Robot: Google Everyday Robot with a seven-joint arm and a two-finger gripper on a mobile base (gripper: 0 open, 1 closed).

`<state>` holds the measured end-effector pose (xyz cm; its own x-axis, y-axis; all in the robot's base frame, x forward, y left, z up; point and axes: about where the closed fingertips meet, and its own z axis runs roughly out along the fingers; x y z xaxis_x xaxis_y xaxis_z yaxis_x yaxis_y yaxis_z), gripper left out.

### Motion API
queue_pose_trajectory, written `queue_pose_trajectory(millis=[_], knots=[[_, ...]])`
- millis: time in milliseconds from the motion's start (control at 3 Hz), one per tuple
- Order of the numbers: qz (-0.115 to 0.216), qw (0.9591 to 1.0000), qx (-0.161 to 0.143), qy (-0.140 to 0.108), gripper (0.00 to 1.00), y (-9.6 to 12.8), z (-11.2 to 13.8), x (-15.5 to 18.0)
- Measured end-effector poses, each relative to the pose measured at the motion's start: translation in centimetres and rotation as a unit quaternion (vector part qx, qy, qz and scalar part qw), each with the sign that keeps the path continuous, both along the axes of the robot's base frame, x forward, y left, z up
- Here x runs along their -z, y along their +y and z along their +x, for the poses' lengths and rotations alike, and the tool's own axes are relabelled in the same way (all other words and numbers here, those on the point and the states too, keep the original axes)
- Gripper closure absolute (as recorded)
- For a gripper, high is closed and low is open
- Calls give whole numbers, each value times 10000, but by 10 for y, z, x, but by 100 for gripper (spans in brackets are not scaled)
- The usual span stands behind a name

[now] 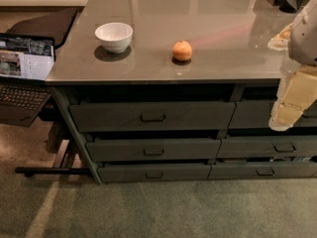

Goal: Open middle drawer

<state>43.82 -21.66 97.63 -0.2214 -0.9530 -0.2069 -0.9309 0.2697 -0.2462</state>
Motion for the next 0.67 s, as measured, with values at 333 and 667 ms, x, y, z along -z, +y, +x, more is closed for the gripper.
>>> queue_pose_trajectory(millis=[333,667], knots=[[0,10000,0,-1,0,0,0,0],[-5,9998,-19,-189,0,-1,3,14]])
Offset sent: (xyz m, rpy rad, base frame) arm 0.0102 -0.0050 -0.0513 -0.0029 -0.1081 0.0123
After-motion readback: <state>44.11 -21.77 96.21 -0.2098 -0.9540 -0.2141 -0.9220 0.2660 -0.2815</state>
